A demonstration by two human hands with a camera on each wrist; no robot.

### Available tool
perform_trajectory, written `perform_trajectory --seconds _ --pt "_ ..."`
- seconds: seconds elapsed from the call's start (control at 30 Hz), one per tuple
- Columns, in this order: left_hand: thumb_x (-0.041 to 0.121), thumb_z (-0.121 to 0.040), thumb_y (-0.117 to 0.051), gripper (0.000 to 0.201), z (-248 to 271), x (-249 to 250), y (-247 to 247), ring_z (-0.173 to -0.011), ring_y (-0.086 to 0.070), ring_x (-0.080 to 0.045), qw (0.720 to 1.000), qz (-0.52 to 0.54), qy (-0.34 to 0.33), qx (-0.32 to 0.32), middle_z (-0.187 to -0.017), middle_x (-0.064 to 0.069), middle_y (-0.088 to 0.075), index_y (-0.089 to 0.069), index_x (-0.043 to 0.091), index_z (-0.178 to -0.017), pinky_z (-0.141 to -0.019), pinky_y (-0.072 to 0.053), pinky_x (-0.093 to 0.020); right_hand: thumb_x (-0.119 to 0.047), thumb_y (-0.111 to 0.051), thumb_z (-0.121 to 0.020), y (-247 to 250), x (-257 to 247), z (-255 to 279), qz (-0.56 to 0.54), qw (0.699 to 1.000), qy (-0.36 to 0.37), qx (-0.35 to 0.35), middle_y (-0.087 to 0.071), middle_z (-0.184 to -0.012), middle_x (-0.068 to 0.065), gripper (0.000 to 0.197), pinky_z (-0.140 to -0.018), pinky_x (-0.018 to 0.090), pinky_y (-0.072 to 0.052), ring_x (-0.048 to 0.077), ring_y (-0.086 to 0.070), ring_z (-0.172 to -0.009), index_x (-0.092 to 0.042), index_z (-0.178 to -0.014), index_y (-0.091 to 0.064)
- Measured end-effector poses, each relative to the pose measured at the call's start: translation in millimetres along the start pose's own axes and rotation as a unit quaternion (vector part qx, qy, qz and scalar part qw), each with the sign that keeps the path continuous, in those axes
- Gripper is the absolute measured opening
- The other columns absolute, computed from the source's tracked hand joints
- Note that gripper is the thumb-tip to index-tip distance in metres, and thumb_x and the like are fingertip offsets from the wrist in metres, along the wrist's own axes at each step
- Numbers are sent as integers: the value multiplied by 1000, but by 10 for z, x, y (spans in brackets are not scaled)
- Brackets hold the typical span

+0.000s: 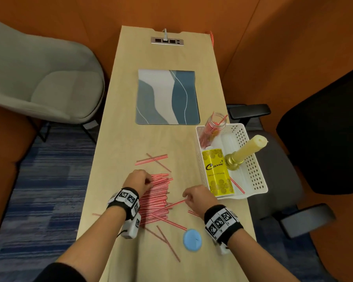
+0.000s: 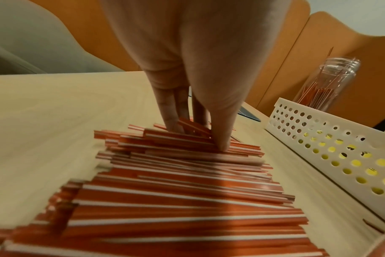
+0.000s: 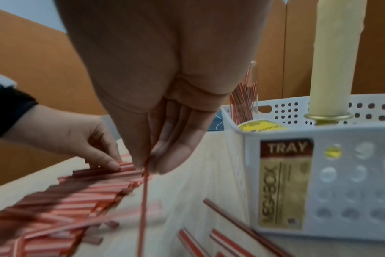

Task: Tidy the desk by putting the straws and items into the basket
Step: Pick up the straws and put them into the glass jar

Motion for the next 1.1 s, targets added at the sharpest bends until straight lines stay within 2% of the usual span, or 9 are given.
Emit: perform_trajectory --seconds 0.2,0.33,0.47,0.53,0.63,0.77,0.87,0.97,1.1 --pt "31 -96 -61 22 -11 4 31 -92 -65 -19 1000 -6 -25 -4 -105 -1 -70 -76 18 -106 -79 -47 -24 -14 -73 -84 559 -140 58 -60 998 24 25 -64 -72 -8 11 -72 19 -46 4 -60 -67 -18 -94 -75" --pt "30 -94 -63 18 -22 17 73 -86 -62 -17 1000 -1 -28 13 -98 0 -64 -77 18 -99 -78 -47 -25 -16 -74 -86 1446 -204 43 -136 963 36 230 -69 -80 -10 11 -69 12 -48 3 -61 -70 -22 -94 -74" --pt "22 -92 -65 13 -81 161 214 -82 -64 -16 996 51 -38 62 -95 0 -71 -76 18 -97 -79 -52 -28 -16 -72 -87 2328 -138 25 -193 862 69 463 -70 -80 -3 9 -67 19 -54 10 -65 -69 -17 -96 -74" --pt "22 -91 -67 10 -115 253 322 -76 -62 -12 989 94 -50 103 -91 3 -71 -75 19 -95 -76 -53 -28 -16 -70 -88 2584 -91 -24 -181 835 73 515 -69 -82 -1 10 -66 18 -53 10 -64 -71 -15 -97 -72" --pt "19 -91 -68 7 -181 442 518 -72 -61 -4 973 155 -79 150 -83 8 -70 -74 20 -93 -71 -52 -22 -16 -68 -89 2700 29 -213 -160 837 59 521 -68 -83 -2 9 -67 20 -55 9 -63 -72 -15 -97 -71" --pt "15 -89 -70 7 -300 763 839 -72 -61 -4 943 231 -116 211 -84 9 -66 -72 22 -92 -68 -50 -17 -15 -70 -89 2479 204 -511 -120 893 28 433 -67 -84 -2 14 -74 29 -58 10 -63 -75 -16 -103 -70" --pt "15 -89 -69 6 -396 1106 1096 -66 -63 -11 920 292 -151 215 -73 9 -65 -69 20 -91 -66 -54 -23 -15 -73 -87 2299 304 -541 -145 902 22 406 -66 -83 -1 19 -74 28 -58 12 -63 -75 -17 -105 -69" --pt "10 -88 -70 8 -512 1558 1343 -68 -64 -8 902 314 -206 211 -73 5 -68 -67 17 -88 -67 -52 -17 -20 -72 -88 2135 359 -398 -167 893 8 418 -64 -75 -3 10 -68 25 -55 13 -61 -69 -20 -98 -69" --pt "15 -87 -71 10 -805 2067 1464 -73 -63 -7 898 294 -261 200 -81 7 -69 -66 22 -90 -70 -52 -16 -24 -71 -88 1733 425 -201 -180 930 -20 321 -58 -60 -8 6 -61 24 -50 10 -56 -56 -27 -85 -67"
Point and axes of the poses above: each hand's wrist, its own z-axis away from the middle knuckle, its own y-axis out of the back of the hand, x = y × z, the point moved 2 cm from there along -z, towards the middle knuckle
